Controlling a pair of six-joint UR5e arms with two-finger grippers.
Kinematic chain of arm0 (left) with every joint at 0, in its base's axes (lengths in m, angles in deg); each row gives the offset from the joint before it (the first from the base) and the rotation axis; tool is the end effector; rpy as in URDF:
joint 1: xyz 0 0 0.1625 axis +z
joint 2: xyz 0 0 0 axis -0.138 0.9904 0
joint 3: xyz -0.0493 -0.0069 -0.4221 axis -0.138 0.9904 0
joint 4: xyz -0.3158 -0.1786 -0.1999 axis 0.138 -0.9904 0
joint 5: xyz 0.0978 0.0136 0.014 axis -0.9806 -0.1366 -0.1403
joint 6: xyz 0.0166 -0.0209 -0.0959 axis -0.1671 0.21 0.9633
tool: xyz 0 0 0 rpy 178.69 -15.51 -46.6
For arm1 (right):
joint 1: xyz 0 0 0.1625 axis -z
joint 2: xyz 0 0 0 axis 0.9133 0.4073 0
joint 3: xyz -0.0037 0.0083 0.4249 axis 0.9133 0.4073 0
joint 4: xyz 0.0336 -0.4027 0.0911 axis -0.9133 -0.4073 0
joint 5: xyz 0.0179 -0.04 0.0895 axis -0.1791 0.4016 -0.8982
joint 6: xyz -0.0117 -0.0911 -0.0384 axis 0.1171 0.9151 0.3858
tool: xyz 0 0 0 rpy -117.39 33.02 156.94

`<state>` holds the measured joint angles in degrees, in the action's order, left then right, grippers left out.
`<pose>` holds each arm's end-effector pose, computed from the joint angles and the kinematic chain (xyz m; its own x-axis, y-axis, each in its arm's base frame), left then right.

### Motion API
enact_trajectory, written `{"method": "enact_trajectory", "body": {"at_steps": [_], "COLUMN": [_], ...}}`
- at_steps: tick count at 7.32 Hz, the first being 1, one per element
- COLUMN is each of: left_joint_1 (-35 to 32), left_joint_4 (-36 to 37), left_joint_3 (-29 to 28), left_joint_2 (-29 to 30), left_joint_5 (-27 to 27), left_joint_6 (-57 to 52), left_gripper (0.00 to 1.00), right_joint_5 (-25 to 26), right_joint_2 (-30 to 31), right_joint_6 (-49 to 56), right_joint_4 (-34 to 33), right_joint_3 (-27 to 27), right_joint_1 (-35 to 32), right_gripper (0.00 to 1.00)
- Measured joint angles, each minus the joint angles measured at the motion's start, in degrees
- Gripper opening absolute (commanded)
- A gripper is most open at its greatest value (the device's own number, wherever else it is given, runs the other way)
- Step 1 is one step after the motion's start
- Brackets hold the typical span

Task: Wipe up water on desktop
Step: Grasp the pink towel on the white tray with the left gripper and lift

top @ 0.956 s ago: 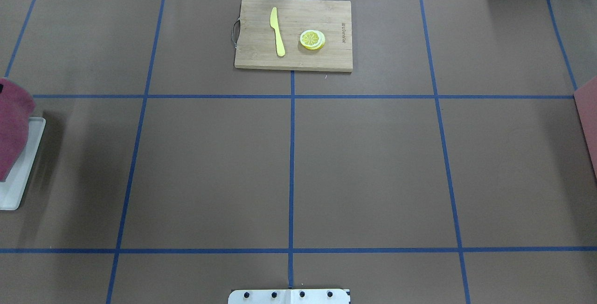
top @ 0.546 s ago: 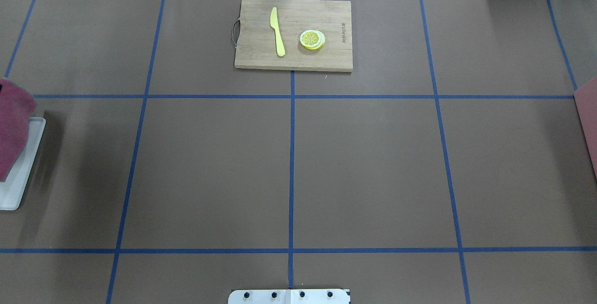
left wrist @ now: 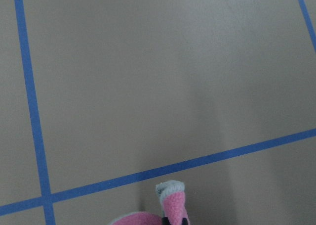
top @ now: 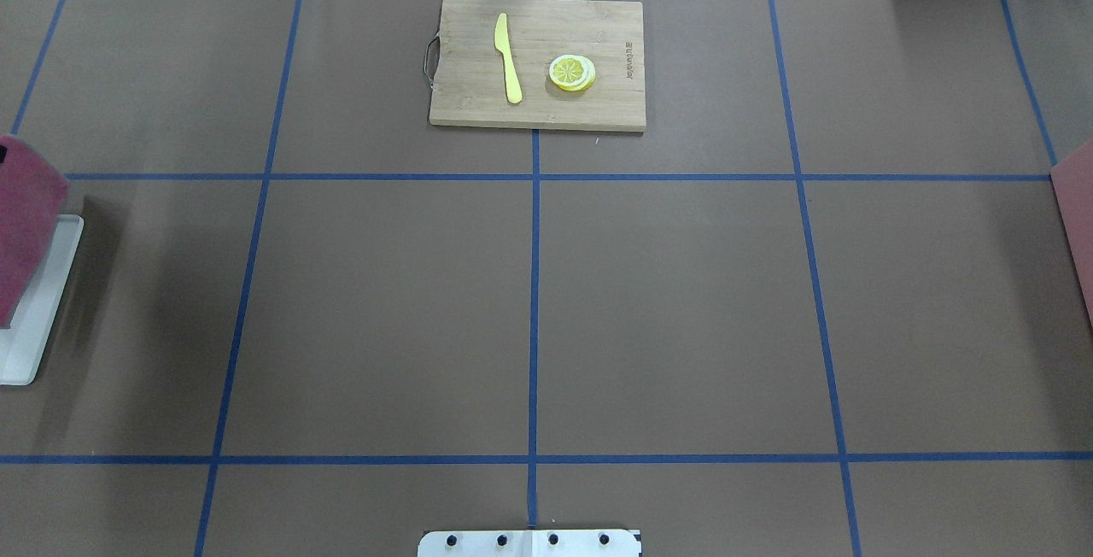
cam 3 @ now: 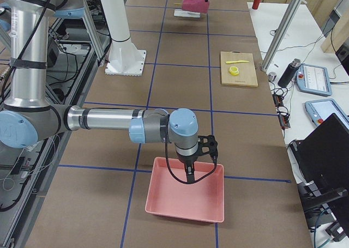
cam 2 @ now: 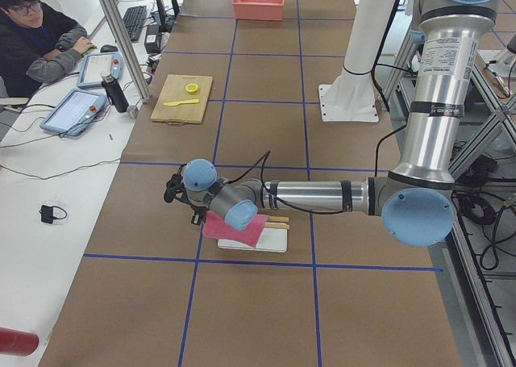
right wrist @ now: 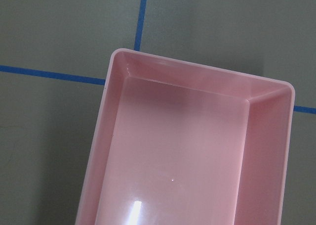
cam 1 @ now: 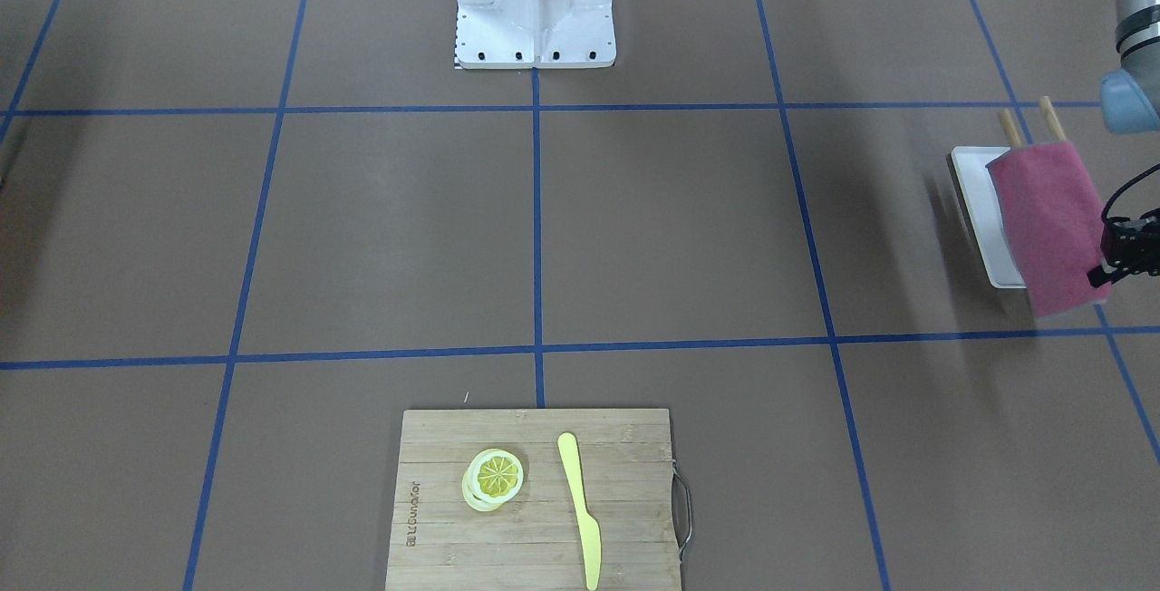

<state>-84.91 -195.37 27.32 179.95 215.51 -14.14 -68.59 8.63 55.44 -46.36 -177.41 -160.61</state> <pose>0.0693 -0.5589 0.6051 0.5744 0.2214 -0.7881 0.0330 0.9557 0.2925 0.1052 -0.4375 0.6337 0.7743 -0.1124 0.6228 0.0007 0.9843 0.1767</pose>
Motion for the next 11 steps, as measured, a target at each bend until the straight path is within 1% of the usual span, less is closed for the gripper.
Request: {"method": "enact_trajectory", "body": {"at_steps": [1, 3, 4, 6, 9, 10, 11], "left_joint_1": [-1.4, -5.4, -7.0, -8.7, -8.5, -7.3, -4.6], "left_joint_4": [0.3, 0.7, 1.0, 1.2, 1.0, 0.8, 0.7], "left_joint_3": [0.9, 2.2, 3.1, 5.0, 6.4, 6.9, 8.3], "left_joint_2": [0.3, 1.6, 2.5, 5.3, 11.1, 12.9, 14.2], "left_joint_5": [1.1, 5.2, 6.2, 6.6, 6.7, 6.6, 6.2], "left_joint_6": [0.7, 1.9, 2.6, 5.2, 13.6, 17.8, 23.0], "left_gripper": [0.00, 0.00, 0.00, 0.00, 0.00, 0.00, 0.00], "right_joint_5": [0.0, -0.4, -2.0, -7.2, -9.1, -9.7, -10.1], "right_joint_2": [-0.1, -0.6, -0.8, -0.9, -1.3, -1.9, -3.0], "right_joint_6": [-0.1, -0.3, -0.5, -0.7, -1.2, -2.3, -4.0], "right_joint_4": [0.0, 0.0, 0.0, 0.4, 6.3, 7.2, 8.4], "right_joint_3": [-0.1, -0.3, -0.4, -0.6, -1.2, -1.4, -1.6], "right_joint_1": [0.0, 0.0, 0.0, 0.0, 0.2, 0.8, 2.6], "right_gripper": [1.00, 1.00, 1.00, 1.00, 1.00, 1.00, 0.99]}}
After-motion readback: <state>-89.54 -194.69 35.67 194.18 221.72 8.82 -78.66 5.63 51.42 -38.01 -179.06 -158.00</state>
